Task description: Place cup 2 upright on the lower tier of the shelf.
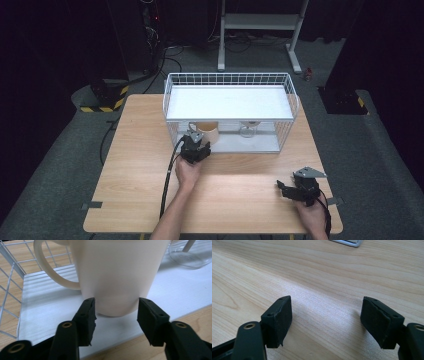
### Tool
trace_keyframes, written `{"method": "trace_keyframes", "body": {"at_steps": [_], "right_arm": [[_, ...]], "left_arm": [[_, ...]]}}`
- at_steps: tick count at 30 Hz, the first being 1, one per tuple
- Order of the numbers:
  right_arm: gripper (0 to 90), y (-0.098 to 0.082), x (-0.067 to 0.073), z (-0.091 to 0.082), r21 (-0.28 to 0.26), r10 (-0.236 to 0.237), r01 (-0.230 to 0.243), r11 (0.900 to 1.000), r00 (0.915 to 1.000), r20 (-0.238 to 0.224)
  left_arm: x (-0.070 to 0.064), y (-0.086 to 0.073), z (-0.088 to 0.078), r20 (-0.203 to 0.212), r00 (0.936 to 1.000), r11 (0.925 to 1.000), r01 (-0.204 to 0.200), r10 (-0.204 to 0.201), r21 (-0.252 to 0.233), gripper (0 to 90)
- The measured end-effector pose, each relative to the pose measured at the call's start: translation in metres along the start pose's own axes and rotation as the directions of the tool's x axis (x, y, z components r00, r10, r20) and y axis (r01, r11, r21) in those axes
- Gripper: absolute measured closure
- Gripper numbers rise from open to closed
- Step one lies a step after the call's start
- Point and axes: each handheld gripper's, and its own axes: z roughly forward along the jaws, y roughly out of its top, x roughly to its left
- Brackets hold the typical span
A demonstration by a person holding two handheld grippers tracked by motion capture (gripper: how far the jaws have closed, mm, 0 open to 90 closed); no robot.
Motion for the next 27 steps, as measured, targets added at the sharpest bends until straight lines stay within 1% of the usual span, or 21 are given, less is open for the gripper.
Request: {"method": "trace_keyframes", "body": {"at_steps": [1, 2, 4, 5, 6, 9, 10, 11, 12, 13, 14, 18, 19, 20, 21, 22, 23, 24, 25, 26, 27], "right_arm": [[25.5, 0.000, 0.000, 0.000, 0.000, 0.000, 0.000, 1.000, 1.0000, 0.000], [25.5, 0.000, 0.000, 0.000, 0.000, 0.000, 0.000, 1.000, 1.0000, 0.000], [25.5, 0.000, 0.000, 0.000, 0.000, 0.000, 0.000, 1.000, 1.0000, 0.000], [25.5, 0.000, 0.000, 0.000, 0.000, 0.000, 0.000, 1.000, 1.0000, 0.000], [25.5, 0.000, 0.000, 0.000, 0.000, 0.000, 0.000, 1.000, 1.0000, 0.000], [25.5, 0.000, 0.000, 0.000, 0.000, 0.000, 0.000, 1.000, 1.0000, 0.000], [25.5, 0.000, 0.000, 0.000, 0.000, 0.000, 0.000, 1.000, 1.0000, 0.000], [25.5, 0.000, 0.000, 0.000, 0.000, 0.000, 0.000, 1.000, 1.0000, 0.000], [25.5, 0.000, 0.000, 0.000, 0.000, 0.000, 0.000, 1.000, 1.0000, 0.000], [25.5, 0.000, 0.000, 0.000, 0.000, 0.000, 0.000, 1.000, 1.0000, 0.000], [25.5, 0.000, 0.000, 0.000, 0.000, 0.000, 0.000, 1.000, 1.0000, -0.001], [25.5, 0.000, 0.000, 0.000, 0.000, -0.001, 0.001, 1.000, 1.0000, 0.000], [25.5, 0.000, 0.000, 0.000, 0.000, 0.000, 0.000, 1.000, 1.0000, -0.001], [25.5, 0.000, 0.000, 0.000, 0.000, 0.000, 0.000, 1.000, 1.0000, -0.001], [25.5, 0.000, 0.000, 0.000, 0.000, 0.000, 0.000, 1.000, 1.0000, -0.001], [25.5, 0.000, 0.000, 0.000, 0.000, 0.000, 0.000, 1.000, 1.0000, 0.000], [25.5, 0.000, 0.000, 0.000, 0.000, 0.000, 0.000, 1.000, 1.0000, 0.000], [25.5, 0.000, 0.000, 0.000, 0.000, 0.000, 0.000, 1.000, 1.0000, 0.000], [25.5, 0.000, 0.000, 0.000, 0.000, 0.000, 0.000, 1.000, 1.0000, 0.000], [25.5, 0.000, 0.000, 0.000, 0.000, 0.000, 0.000, 1.000, 1.0000, 0.000], [25.5, 0.000, 0.000, 0.000, 0.000, -0.001, 0.001, 1.000, 1.0000, 0.000]], "left_arm": [[0.000, 0.000, 0.000, 0.000, 1.0000, 1.0000, 0.000, 0.000, 0.000, 52.2], [0.001, 0.000, 0.001, 0.003, 0.9999, 0.9999, 0.016, -0.016, -0.005, 53.6], [0.002, 0.000, 0.002, 0.003, 1.0000, 0.9999, 0.008, -0.008, -0.007, 56.4], [0.004, 0.000, 0.003, -0.003, 1.0000, 1.0000, 0.002, -0.002, 0.007, 57.5], [0.005, 0.001, 0.004, 0.004, 0.9999, 0.9998, 0.010, -0.010, 0.018, 58.2], [0.005, 0.003, 0.005, 0.004, 0.9999, 0.9998, 0.010, -0.010, 0.017, 61.0], [0.004, 0.006, 0.006, -0.001, 1.0000, 0.9998, -0.004, 0.004, 0.021, 61.8], [0.004, 0.006, 0.006, -0.001, 1.0000, 0.9998, -0.004, 0.004, 0.021, 62.5], [0.005, 0.007, 0.008, 0.009, 0.9999, 0.9999, 0.008, -0.008, 0.008, 63.8], [0.007, 0.007, 0.009, -0.003, 1.0000, 0.9999, 0.005, -0.005, 0.011, 64.5], [0.008, 0.007, 0.010, -0.003, 0.9997, 0.9996, 0.023, -0.023, 0.017, 65.1], [0.010, 0.005, 0.013, -0.004, 0.9997, 0.9992, 0.025, -0.025, 0.031, 66.9], [0.011, 0.005, 0.015, 0.001, 0.9997, 0.9992, 0.024, -0.024, 0.031, 69.1], [0.012, 0.005, 0.015, -0.015, 0.9996, 0.9991, 0.023, -0.023, 0.034, 70.1], [0.012, 0.004, 0.016, -0.007, 0.9994, 0.9989, 0.034, -0.033, 0.033, 70.9], [0.013, 0.004, 0.017, -0.007, 0.9992, 0.9985, 0.040, -0.040, 0.036, 71.4], [0.014, 0.004, 0.017, -0.011, 0.9991, 0.9985, 0.040, -0.040, 0.038, 71.7], [0.015, 0.004, 0.017, -0.028, 0.9991, 0.9987, 0.032, -0.031, 0.038, 72.0], [0.015, 0.004, 0.017, -0.028, 0.9991, 0.9987, 0.032, -0.031, 0.038, 72.3], [0.015, 0.003, 0.019, -0.014, 0.9990, 0.9984, 0.042, -0.041, 0.039, 72.6], [0.015, 0.003, 0.019, -0.011, 0.9988, 0.9980, 0.048, -0.047, 0.041, 72.7]]}}
